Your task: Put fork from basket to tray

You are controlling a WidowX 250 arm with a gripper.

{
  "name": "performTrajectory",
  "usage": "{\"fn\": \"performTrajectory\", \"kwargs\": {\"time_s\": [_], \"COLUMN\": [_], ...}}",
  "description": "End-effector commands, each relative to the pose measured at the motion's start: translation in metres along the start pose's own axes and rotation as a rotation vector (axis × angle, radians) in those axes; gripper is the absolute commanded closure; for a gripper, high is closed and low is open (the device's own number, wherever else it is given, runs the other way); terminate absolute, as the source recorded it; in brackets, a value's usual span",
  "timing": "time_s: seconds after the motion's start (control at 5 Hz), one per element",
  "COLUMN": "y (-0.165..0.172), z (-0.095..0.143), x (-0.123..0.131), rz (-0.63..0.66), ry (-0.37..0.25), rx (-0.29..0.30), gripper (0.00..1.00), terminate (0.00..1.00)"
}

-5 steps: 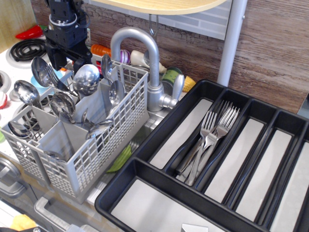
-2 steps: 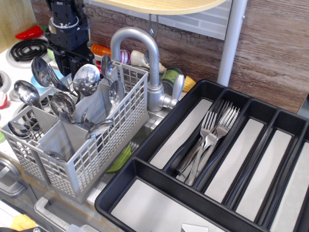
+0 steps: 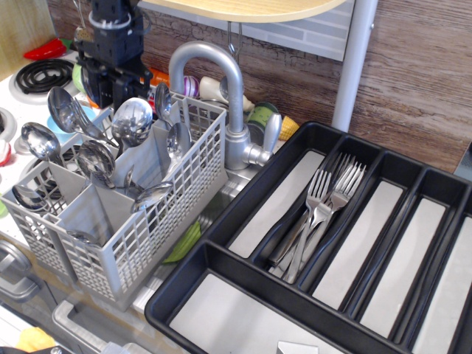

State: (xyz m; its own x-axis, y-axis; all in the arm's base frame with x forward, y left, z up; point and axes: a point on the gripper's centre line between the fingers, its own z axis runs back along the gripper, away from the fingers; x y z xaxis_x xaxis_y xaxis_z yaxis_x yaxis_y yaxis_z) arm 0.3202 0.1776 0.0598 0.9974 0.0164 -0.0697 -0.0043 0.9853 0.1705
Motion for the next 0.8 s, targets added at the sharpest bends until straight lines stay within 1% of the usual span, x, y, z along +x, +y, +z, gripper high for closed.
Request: {"fn": "performTrajectory", "kwargs": {"time_s": [0.0,0.2,0.4,0.6], "y": [0.004,-0.007,-0.032,-0.051], "z": [0.106,0.144,0.169,0.176], "x": [-0.014,-0.027,-0.035,-0.038], "rz": [0.069,0.103,0.127,0.176], "ry": [-0.053,0.015,0.14,0.224], "rx": [0.138,0.188,0.175,0.1], "gripper": [1.0,1.0,1.0,1.0], "terminate": [0.0,0.0,0.0,0.0]}}
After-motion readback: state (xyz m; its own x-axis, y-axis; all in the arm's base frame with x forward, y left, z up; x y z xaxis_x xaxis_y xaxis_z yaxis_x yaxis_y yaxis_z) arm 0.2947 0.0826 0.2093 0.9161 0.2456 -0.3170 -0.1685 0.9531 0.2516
